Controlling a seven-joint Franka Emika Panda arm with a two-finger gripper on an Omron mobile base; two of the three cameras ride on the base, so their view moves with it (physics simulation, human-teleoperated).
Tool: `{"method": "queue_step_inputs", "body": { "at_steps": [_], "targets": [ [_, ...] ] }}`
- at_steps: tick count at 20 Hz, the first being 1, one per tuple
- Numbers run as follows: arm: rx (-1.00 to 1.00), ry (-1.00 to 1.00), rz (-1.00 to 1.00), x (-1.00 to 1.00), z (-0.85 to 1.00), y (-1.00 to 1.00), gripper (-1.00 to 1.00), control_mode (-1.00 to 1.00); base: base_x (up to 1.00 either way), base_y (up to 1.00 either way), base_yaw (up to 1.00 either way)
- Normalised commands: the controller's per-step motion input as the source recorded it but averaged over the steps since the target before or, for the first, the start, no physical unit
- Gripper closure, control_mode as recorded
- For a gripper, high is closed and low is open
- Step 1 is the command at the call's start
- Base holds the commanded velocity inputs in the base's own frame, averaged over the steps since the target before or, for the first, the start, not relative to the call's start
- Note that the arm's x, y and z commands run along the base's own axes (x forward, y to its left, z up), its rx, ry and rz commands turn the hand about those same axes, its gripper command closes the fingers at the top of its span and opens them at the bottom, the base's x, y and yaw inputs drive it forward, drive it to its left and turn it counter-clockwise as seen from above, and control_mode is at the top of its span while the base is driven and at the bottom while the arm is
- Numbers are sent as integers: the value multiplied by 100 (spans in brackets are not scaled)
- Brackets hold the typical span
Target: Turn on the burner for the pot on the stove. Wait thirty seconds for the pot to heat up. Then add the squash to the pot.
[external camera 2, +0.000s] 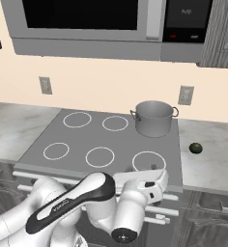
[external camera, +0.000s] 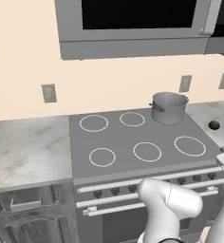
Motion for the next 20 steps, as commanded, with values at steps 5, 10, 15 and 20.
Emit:
{"method": "queue_step_inputs", "body": {
  "at_steps": [5, 10, 15, 20],
  "targets": [
    [21, 9, 3, 0, 43, 13, -100, -100, 0, 0, 0],
    [26, 12, 3, 0, 17, 31, -100, -100, 0, 0, 0],
    [28, 18, 2, 0, 18, 36, -100, -100, 0, 0, 0],
    [24, 28, 0, 0, 31, 34, -100, -100, 0, 0, 0]
  ]
}}
